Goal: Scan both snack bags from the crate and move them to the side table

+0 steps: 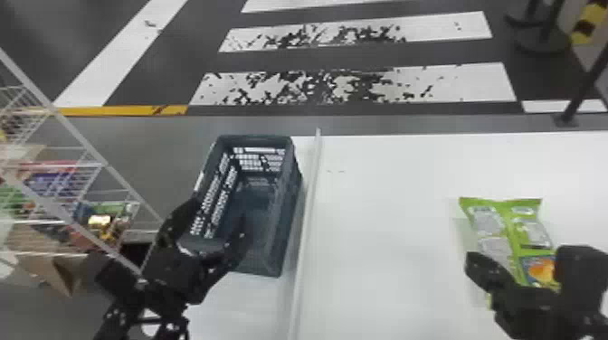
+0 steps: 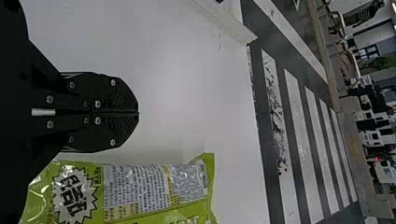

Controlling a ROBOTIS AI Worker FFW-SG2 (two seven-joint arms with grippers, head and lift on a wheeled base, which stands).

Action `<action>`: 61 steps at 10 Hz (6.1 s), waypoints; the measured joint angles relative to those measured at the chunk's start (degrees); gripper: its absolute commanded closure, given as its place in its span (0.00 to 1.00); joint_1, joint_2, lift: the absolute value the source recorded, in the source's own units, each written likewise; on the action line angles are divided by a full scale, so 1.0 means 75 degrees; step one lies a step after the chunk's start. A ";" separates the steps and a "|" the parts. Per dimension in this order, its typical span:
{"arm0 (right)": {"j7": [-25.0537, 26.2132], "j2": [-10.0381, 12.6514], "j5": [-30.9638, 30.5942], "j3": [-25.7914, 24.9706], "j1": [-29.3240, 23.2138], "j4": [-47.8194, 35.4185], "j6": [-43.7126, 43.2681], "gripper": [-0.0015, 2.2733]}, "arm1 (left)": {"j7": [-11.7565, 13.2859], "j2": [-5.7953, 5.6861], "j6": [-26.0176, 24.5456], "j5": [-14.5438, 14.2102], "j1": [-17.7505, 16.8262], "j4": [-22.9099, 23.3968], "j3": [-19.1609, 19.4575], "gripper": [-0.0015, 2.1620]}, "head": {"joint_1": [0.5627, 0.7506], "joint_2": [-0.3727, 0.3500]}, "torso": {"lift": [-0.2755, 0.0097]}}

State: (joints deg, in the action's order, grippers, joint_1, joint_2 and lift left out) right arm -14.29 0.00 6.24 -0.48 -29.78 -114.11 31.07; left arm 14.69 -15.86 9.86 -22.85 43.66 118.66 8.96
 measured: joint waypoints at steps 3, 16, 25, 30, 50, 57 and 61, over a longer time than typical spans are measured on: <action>-0.0004 0.0000 0.0047 -0.0679 0.0847 0.0476 -0.0321 0.99 | 0.0011 -0.0001 0.0002 0.0012 0.0068 0.0053 0.0006 0.04 | 0.70 0.67 | 0.86; 0.0170 -0.0053 -0.0189 -0.1261 0.1771 0.3035 -0.1328 0.99 | 0.0011 -0.0002 -0.0068 0.0024 0.0038 0.0034 0.0066 0.04 | 0.70 0.53 | 0.86; 0.0593 0.0000 0.0231 -0.1550 0.0927 0.1381 -0.0237 0.95 | 0.0113 0.0018 -0.0045 0.0000 0.0049 -0.0002 0.0012 0.04 | 0.70 0.48 | 0.86; 0.0569 -0.0020 0.0294 -0.2279 0.0885 0.0617 -0.0090 0.01 | 0.0104 0.0003 -0.0045 -0.0017 0.0009 -0.0004 0.0002 0.04 | 0.70 0.39 | 0.86; -0.2832 -0.2404 0.0524 -0.3888 0.2325 0.5038 -0.0362 0.04 | 0.0163 0.0018 -0.0055 -0.0047 -0.0067 -0.0223 0.0011 0.04 | 0.70 0.05 | 0.86; -0.3058 -0.2647 -0.0118 -0.3462 0.2551 0.5427 -0.0524 0.99 | 0.0163 0.0015 -0.0068 -0.0047 -0.0067 -0.0201 -0.0008 0.04 | 0.70 0.05 | 0.86; -0.2606 -0.1981 0.0232 -0.3990 0.1647 0.3238 0.0571 0.99 | 0.0163 -0.0024 -0.0075 -0.0061 -0.0111 -0.0201 -0.0022 0.04 | 0.70 0.07 | 0.86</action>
State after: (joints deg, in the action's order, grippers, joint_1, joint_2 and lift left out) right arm -33.84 -14.85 7.98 -30.41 -17.43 -89.83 35.35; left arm 15.91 -16.04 9.30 -23.31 42.83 117.15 8.80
